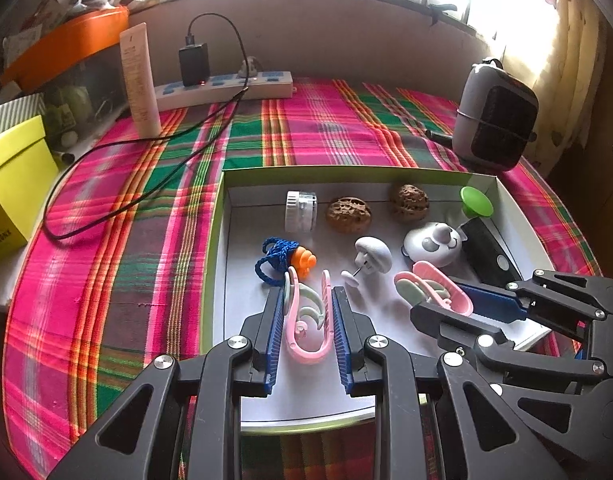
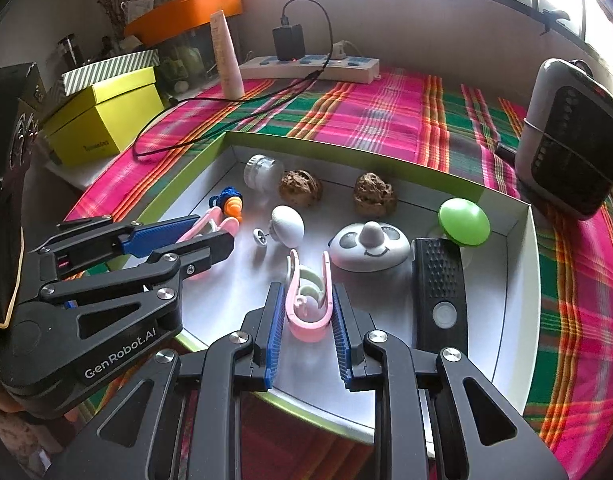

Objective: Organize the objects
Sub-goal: 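Carry the pink loop with the left gripper into the tray while the right carries the clip there, then open the left gripper releasing the pink loop while the right gripper releases the pink clip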

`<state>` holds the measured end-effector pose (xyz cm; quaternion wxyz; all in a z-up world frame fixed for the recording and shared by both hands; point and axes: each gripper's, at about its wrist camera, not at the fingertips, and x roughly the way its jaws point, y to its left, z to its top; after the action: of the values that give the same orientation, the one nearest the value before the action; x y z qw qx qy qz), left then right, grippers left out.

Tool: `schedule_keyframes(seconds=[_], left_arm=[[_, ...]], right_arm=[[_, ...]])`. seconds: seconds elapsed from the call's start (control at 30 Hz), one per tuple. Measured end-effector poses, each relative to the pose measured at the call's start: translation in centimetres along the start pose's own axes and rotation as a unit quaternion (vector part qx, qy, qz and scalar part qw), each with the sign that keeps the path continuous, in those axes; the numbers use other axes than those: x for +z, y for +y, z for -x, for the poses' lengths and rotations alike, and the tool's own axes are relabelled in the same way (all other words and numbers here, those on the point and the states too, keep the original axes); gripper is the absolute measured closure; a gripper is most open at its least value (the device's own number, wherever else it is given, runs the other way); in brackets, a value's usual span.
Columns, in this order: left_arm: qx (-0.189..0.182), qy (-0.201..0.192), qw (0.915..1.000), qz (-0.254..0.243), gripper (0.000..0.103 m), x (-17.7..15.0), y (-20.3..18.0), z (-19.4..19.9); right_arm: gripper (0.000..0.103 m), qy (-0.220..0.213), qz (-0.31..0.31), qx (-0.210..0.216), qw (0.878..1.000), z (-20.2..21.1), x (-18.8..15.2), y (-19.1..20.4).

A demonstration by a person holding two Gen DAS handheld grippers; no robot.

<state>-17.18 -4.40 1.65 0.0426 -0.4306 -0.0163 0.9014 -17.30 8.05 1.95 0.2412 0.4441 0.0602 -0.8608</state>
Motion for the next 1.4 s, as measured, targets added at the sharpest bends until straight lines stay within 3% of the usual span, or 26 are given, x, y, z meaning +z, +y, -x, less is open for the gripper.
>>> schedule_keyframes(seconds=[0.37,0.7,0.9,1.4], left_arm=[[0.004,0.003,1.0000,-0.005,0.079,0.1,-0.1,-0.2],[0.006,0.000,1.0000,-0.003,0.068,-0.3,-0.2,0.2],[0.017,-0.008,0.9998,-0.007,0.063,-0.6,-0.4,0.9],[0.019,-0.027,0.9994,0.008,0.063,-1.2,0.1,3.6]], right_arm=[[0.079,0.002,-0.003,-0.002,1.000,-0.1,0.1,0.0],[0.078,0.000,-0.009,-0.004,1.000,0.3,-0.1,-0.1],[0.071,-0.003,-0.012,-0.009,1.000,0.7,-0.3,-0.1],[0.071,-0.028,-0.009,-0.027,0.999,3.0,-1.2,1.1]])
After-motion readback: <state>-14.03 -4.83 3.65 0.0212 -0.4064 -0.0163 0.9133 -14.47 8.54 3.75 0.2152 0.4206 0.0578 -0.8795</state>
